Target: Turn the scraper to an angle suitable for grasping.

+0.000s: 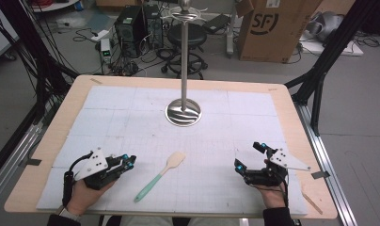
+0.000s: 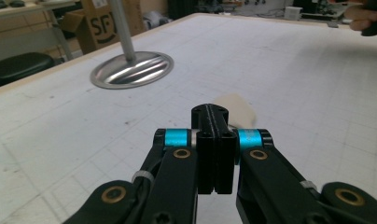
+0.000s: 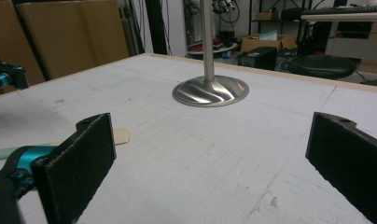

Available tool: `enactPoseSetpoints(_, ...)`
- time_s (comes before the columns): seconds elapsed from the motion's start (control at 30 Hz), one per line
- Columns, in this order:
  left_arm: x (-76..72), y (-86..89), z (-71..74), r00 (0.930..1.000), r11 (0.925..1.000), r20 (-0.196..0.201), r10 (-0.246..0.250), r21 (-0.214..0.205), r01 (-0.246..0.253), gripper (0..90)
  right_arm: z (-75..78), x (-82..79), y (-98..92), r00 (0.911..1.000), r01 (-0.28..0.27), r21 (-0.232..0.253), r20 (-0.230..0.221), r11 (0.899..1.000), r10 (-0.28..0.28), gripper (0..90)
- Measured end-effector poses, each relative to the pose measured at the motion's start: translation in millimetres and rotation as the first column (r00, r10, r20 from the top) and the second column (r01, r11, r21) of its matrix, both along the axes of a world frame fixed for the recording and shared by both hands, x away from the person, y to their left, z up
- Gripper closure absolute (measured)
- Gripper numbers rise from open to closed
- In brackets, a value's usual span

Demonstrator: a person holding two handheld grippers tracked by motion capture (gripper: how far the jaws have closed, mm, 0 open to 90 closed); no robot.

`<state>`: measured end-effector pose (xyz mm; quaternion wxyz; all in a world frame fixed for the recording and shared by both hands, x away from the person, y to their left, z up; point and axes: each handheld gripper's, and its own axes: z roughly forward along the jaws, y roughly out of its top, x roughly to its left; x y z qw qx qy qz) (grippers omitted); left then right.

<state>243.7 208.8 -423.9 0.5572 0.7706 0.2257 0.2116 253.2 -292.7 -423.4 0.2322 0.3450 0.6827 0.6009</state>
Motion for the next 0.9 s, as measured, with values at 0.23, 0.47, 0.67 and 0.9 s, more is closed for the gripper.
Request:
enactPoseSetpoints(0.23, -5.0, -17.7, -1.8, 0.9977, 0.9979, -0.044, -0.051, 0.038, 0.053, 89.6, -0.7, -0.1, 1.2, 1.0, -0.002, -0.003, -0.005, 1.0, 0.002, 0.2)
enactPoseSetpoints(0.47, -11.8, -37.9, -2.7, 0.9893, 0.9908, -0.1, -0.106, 0.074, 0.113, 89.7, -0.5, 0.2, 0.8, 1.0, -0.004, 0.0, 0.001, 1.0, 0.004, 0.2)
enactPoseSetpoints(0.67, -18.7, -53.2, -5.6, 0.9765, 0.9716, -0.12, -0.179, 0.135, 0.194, 89.7, -0.8, 0.2, 1.0, 1.0, 0.0, 0.001, -0.008, 1.0, 0.0, 0.2)
enactPoseSetpoints(0.9, -17.5, -63.1, -11.9, 0.959, 0.9537, -0.213, -0.187, 0.195, 0.229, 89.8, -0.7, 0.1, 0.8, 1.0, 0.002, 0.003, -0.008, 1.0, -0.002, 0.2)
